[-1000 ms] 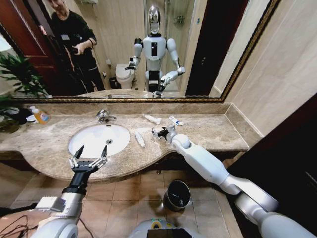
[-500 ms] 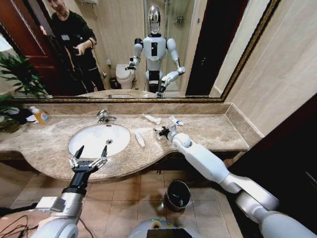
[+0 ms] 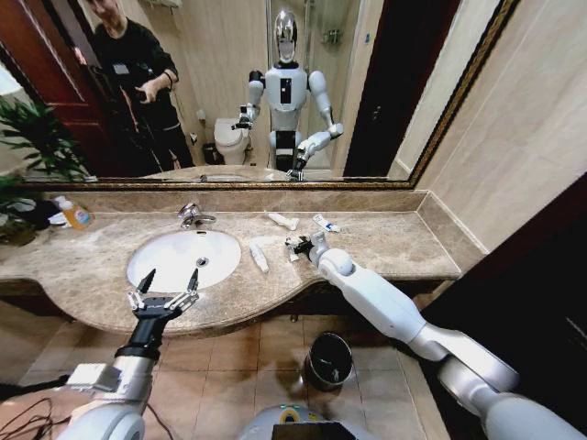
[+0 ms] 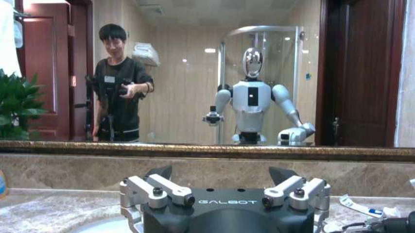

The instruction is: Pick up the trash from the sink and place it in the trash bin.

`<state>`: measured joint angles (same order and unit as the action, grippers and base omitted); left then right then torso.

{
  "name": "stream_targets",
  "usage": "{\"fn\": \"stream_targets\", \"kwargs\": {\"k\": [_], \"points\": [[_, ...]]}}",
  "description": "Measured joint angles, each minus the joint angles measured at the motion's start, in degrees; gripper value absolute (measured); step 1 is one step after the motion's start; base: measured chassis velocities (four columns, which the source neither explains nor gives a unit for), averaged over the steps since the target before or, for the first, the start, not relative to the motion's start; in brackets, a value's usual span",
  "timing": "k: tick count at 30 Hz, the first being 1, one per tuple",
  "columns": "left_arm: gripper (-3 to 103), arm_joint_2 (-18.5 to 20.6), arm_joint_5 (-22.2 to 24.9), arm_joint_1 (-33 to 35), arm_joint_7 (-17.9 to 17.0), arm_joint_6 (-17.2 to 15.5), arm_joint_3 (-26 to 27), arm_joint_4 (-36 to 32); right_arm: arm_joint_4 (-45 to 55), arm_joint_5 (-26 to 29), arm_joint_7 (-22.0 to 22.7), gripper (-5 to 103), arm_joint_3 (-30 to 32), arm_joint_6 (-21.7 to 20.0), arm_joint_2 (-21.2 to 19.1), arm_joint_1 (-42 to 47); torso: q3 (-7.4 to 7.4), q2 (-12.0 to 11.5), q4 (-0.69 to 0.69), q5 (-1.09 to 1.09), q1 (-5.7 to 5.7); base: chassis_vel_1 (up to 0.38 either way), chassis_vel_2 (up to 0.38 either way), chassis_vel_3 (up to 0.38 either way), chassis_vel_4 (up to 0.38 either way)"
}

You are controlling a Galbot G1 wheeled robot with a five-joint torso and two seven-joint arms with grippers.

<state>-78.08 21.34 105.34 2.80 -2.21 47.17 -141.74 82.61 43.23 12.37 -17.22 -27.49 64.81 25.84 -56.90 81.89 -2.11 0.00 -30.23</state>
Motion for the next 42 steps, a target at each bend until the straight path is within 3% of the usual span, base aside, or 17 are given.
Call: {"fn": "stream_targets", "kwargs": {"k": [5, 8, 12, 14, 15, 24, 31, 34, 37, 42], "points": [[100, 0.00, 0.00, 0.00, 0.00, 0.00, 0.00, 0.00, 0.14, -0.11, 0.03, 67, 0.18, 0.14, -0.21, 0.66, 0.01, 0.00, 0.00, 0.00, 0.01, 0.000, 0.000, 0.000, 0.000], [100, 0.00, 0.00, 0.00, 0.00, 0.00, 0.00, 0.00, 0.11, -0.13, 0.03, 59, 0.33, 0.16, -0.27, 0.70, 0.01, 0.00, 0.00, -0.01, 0.01, 0.000, 0.000, 0.000, 0.000], [100, 0.00, 0.00, 0.00, 0.00, 0.00, 0.00, 0.00, 0.80, -0.01, -0.03, 37, 0.40, 0.22, -0.65, 0.43, -0.01, 0.00, 0.00, 0.00, 0.00, 0.000, 0.000, 0.000, 0.000], [100, 0.00, 0.00, 0.00, 0.00, 0.00, 0.00, 0.00, 1.02, -0.01, -0.05, 37, 0.37, 0.20, -0.70, 0.42, -0.01, -0.01, 0.00, 0.00, 0.00, 0.000, 0.000, 0.000, 0.000], [100, 0.00, 0.00, 0.00, 0.00, 0.00, 0.00, 0.00, 1.16, -0.05, -0.03, 25, 0.37, 0.21, -0.71, 0.42, -0.01, -0.01, 0.00, 0.00, 0.00, 0.000, 0.000, 0.000, 0.000], [100, 0.00, 0.00, 0.00, 0.00, 0.00, 0.00, 0.00, 7.68, -1.93, -0.01, 2, 2.10, 1.47, -2.33, 1.90, -0.01, -0.01, -0.01, 0.00, 0.00, 0.000, 0.000, 0.000, 0.000], [100, 0.00, 0.00, 0.00, 0.01, 0.00, 0.00, 0.00, 22.15, 0.16, -1.37, 2, 9.00, 0.47, -7.22, 7.83, -0.01, -0.01, -0.01, 0.00, 0.00, 0.000, 0.000, 0.000, 0.000], [100, 0.00, 0.00, 0.00, 0.01, 0.00, 0.00, 0.00, 28.24, 2.00, -2.78, 2, 13.86, 0.13, -10.25, 13.08, 0.00, -0.01, -0.01, 0.00, 0.00, 0.000, 0.000, 0.000, 0.000], [100, 0.00, 0.00, 0.00, 0.00, 0.00, 0.00, 0.00, 35.36, 3.03, -6.26, 2, 21.45, 0.10, -14.86, 24.05, 0.00, -0.01, 0.02, 0.01, 0.00, 0.000, 0.000, 0.000, 0.000], [100, 0.00, 0.00, 0.00, 0.00, 0.00, 0.00, 0.00, 40.12, 2.64, -10.20, 2, 27.59, 0.99, -16.85, 32.69, 0.00, 0.00, 0.02, 0.02, 0.01, 0.000, 0.000, 0.000, 0.000]]}}
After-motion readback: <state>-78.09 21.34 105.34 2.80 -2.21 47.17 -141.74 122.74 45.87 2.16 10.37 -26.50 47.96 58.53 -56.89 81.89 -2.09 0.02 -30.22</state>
